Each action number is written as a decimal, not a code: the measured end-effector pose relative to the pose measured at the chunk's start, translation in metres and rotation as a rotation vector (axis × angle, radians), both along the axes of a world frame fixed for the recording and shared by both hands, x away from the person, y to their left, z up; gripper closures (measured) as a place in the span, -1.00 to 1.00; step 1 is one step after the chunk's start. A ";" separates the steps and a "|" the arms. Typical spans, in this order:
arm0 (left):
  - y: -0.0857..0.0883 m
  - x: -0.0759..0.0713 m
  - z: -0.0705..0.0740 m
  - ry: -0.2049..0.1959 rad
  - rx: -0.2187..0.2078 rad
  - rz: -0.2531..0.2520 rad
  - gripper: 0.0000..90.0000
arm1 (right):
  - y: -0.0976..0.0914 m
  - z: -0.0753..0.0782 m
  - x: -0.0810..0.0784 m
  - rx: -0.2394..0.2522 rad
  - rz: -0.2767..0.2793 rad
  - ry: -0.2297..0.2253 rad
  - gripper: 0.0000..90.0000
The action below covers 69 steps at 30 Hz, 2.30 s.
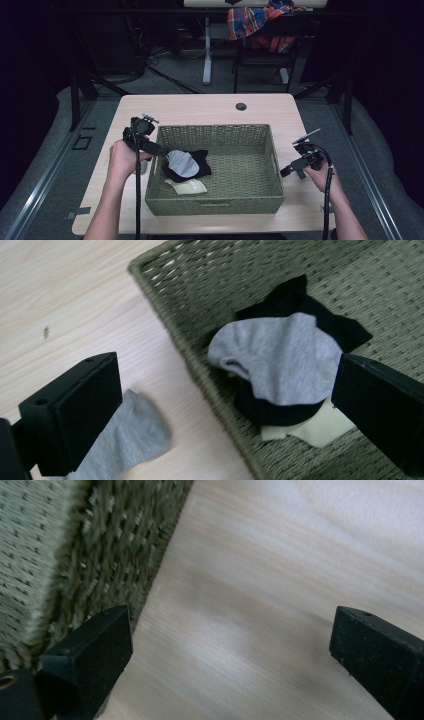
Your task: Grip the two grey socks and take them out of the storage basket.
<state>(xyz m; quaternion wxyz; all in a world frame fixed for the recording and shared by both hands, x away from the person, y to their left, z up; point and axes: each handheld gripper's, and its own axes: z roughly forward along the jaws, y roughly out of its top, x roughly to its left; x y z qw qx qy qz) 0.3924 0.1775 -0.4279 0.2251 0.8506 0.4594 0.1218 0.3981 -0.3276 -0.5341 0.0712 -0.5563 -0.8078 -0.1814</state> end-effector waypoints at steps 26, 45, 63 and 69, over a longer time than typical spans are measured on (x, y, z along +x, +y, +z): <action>-0.068 0.013 -0.046 0.150 0.098 -0.169 -0.47 | -0.001 0.001 -0.001 -0.010 -0.007 0.004 -0.93; -0.075 0.018 -0.065 0.173 0.202 -0.185 0.86 | 0.001 0.001 0.002 -0.016 0.027 0.014 -0.93; -0.065 0.002 -0.019 0.070 0.128 -0.199 0.89 | 0.001 0.001 0.001 -0.016 0.021 0.011 -0.93; -0.066 -0.002 -0.009 0.056 0.120 -0.220 0.89 | 0.000 0.001 0.002 -0.014 0.012 0.008 -0.93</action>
